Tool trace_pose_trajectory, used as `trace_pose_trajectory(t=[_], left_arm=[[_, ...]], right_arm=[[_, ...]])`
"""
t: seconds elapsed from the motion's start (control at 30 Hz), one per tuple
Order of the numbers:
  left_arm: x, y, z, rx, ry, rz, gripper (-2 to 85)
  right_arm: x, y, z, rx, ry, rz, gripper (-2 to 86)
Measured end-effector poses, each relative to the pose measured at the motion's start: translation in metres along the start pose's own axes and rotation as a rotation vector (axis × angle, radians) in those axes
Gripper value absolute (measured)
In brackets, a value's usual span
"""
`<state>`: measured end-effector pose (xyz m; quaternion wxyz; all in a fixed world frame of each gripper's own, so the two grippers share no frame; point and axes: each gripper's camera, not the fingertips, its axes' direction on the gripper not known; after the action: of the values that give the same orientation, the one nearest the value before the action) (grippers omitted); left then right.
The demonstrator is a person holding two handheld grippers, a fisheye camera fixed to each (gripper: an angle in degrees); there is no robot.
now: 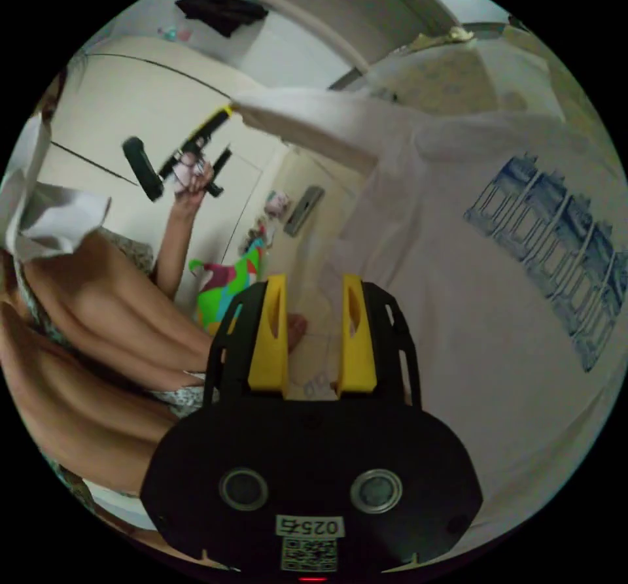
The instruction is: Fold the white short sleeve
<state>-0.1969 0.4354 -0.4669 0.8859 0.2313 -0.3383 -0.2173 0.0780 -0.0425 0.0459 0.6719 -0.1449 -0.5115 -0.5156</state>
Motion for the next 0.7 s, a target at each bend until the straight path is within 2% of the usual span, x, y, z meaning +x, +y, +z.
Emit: trace_pose_trajectory(t=[0.13, 0.2, 0.33, 0.4, 0.5, 0.57, 0.63, 0.7], left_arm=[[-0.037, 0.001, 0.044, -0.132, -0.001, -0.015, -1.6], [-0.079, -0.011, 0.081, -0.215, 0.094, -0.089, -1.6], [-0.13, -0.027, 0.119, -0.269, 0.066, -0.141, -1.6], [-0.157, -0.03, 0.136, -0.284, 0.071, -0.181, -1.7], [-0.183, -0.026, 0.157, -0.281, 0.088, -0.228, -1.7], [-0.196, -0.024, 0.172, -0.294, 0.082, -0.238, -1.7], [-0.211, -0.026, 0.188, -0.314, 0.093, -0.271, -1.7], [-0.236, -0.035, 0.206, -0.317, 0.194, -0.362, -1.7]], right_arm=[[0.031, -0.075, -0.021, -0.004, 0.202, -0.066, 12.4], [0.065, -0.132, -0.015, -0.024, 0.361, -0.091, 11.6], [0.138, -0.217, 0.007, -0.122, 0.446, -0.015, 10.5], [0.186, -0.257, 0.028, -0.222, 0.556, 0.038, 9.0], [0.231, -0.285, 0.056, -0.319, 0.597, 0.104, 6.4], [0.242, -0.296, 0.073, -0.33, 0.608, 0.124, 5.1], [0.243, -0.306, 0.08, -0.249, 0.688, 0.125, 2.4], [0.251, -0.32, 0.082, -0.212, 0.718, 0.153, 0.1]])
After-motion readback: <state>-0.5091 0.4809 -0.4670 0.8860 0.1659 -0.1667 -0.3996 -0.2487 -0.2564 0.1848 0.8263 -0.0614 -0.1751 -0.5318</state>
